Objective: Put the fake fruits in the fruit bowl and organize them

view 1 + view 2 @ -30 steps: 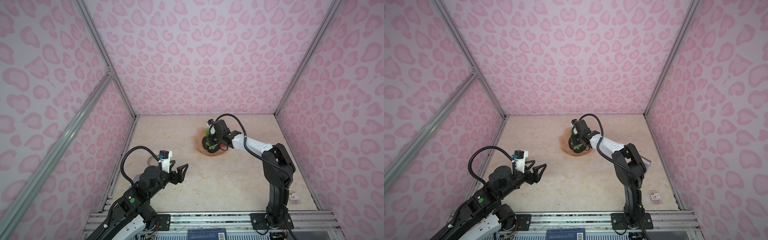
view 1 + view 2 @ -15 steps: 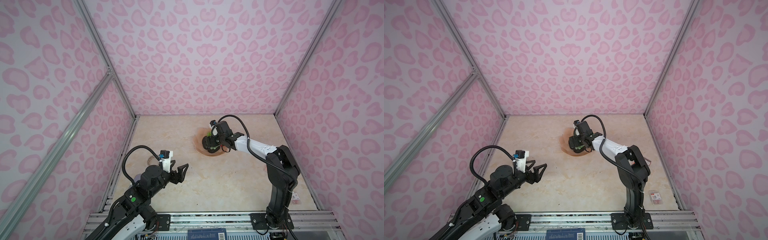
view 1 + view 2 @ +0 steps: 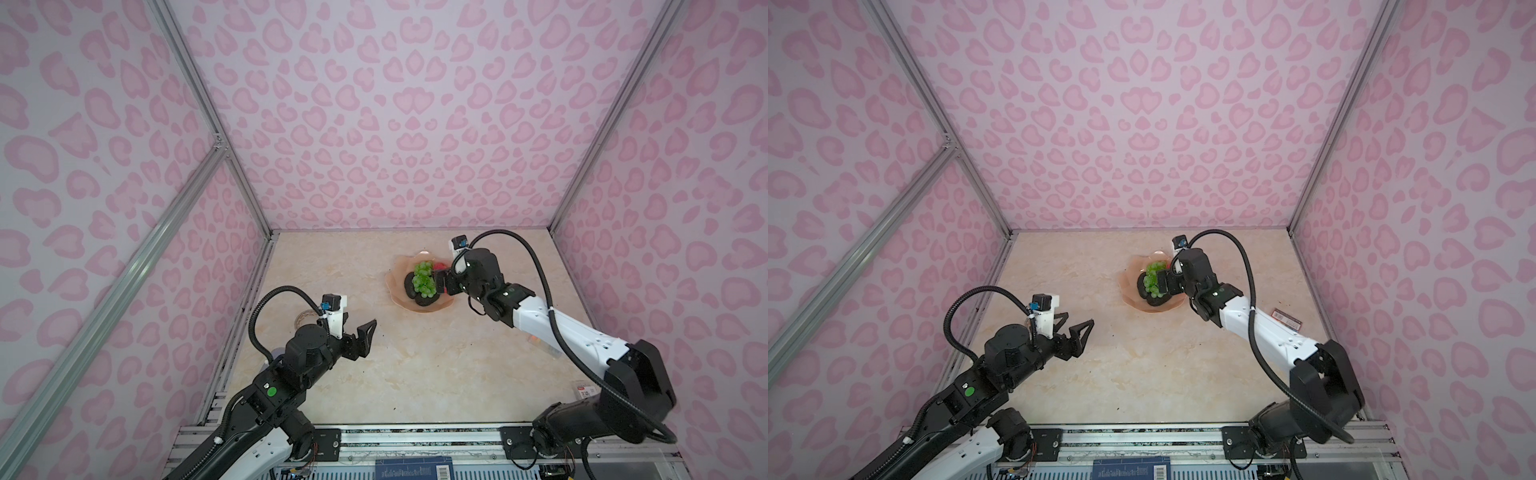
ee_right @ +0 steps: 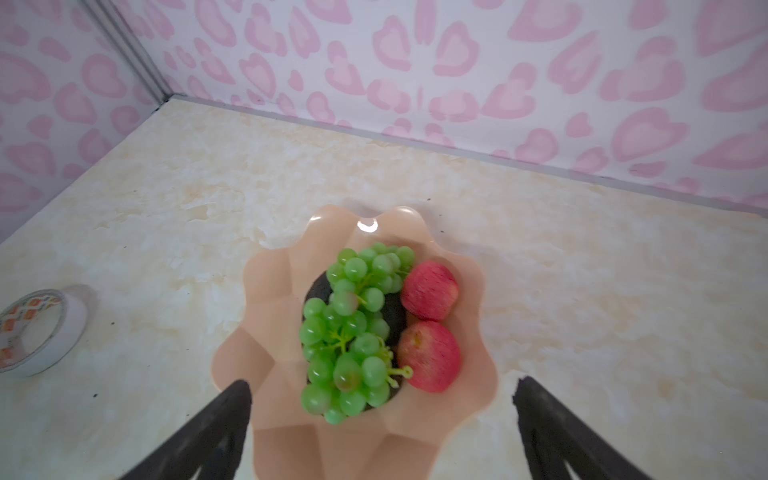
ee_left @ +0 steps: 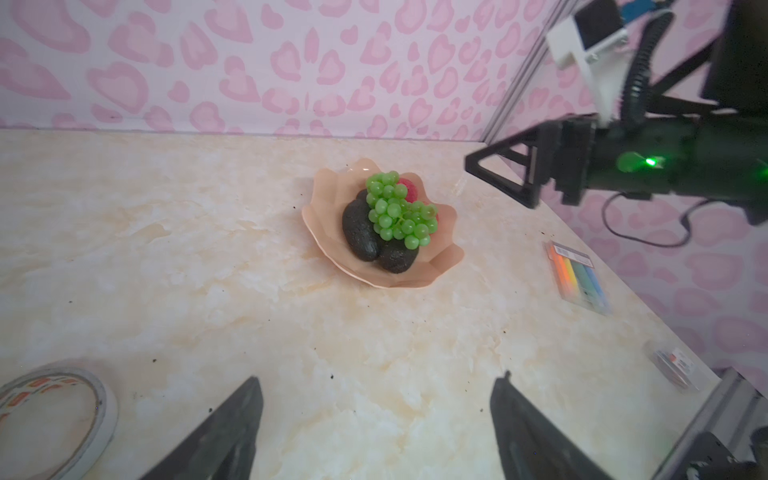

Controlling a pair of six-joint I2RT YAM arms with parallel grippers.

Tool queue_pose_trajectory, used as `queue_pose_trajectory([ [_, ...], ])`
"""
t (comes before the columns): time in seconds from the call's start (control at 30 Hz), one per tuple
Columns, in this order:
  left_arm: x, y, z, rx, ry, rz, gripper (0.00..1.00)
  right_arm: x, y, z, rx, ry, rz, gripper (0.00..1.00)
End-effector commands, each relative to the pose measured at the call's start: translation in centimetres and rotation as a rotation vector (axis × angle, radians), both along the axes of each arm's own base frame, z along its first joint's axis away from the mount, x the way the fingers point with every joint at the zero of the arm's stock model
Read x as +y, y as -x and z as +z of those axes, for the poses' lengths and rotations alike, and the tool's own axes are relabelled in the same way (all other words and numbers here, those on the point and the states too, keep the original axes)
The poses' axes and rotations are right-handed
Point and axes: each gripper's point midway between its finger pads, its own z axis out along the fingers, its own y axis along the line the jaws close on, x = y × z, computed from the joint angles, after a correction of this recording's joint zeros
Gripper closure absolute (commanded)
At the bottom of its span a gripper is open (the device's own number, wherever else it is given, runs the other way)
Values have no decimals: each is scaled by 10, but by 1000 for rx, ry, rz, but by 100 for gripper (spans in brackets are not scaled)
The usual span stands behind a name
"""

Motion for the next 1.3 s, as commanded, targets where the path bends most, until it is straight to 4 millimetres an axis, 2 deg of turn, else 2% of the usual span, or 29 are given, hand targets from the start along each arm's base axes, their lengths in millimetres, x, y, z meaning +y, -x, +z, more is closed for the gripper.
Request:
queue_pose_trajectory([
  [0.0, 16, -27, 34, -157, -24, 152, 9, -61, 4, 8, -118, 47, -226, 1],
  [0.13, 37, -64, 41, -222, -123, 349, 4, -134, 25, -5, -145, 80, -434, 1],
  [0.23, 59, -90, 21, -222, -199, 485, 3, -168, 35, -20, -173, 92, -534, 1],
  [0.33, 90, -107, -13, -192, -228, 573, 3, -184, 37, -31, -219, 109, -583, 1],
  [0.43, 124, -109, -41, -204, -280, 636, 3, -195, 35, -47, -215, 181, -609, 1],
  [0.5, 145, -105, -51, -212, -242, 695, 3, -201, 34, -58, -216, 212, -624, 1],
  [0.6, 151, -107, -52, -242, -207, 681, 3, -206, 35, -70, -259, 202, -617, 1],
  [0.67, 155, -111, -61, -247, -234, 688, 3, -210, 36, -79, -275, 173, -613, 1],
  [0.83, 173, -131, -99, -122, -277, 719, 1, -214, 32, -82, -300, 179, -576, 1],
  [1.0, 188, -147, -99, -141, -293, 714, 3, -220, 31, -81, -331, 185, -588, 1],
  [1.07, 199, -153, -113, -120, -234, 717, 3, -223, 30, -83, -347, 184, -593, 1],
  [1.27, 200, -151, -117, -118, -223, 705, 3, -227, 24, -100, -362, 166, -611, 1],
])
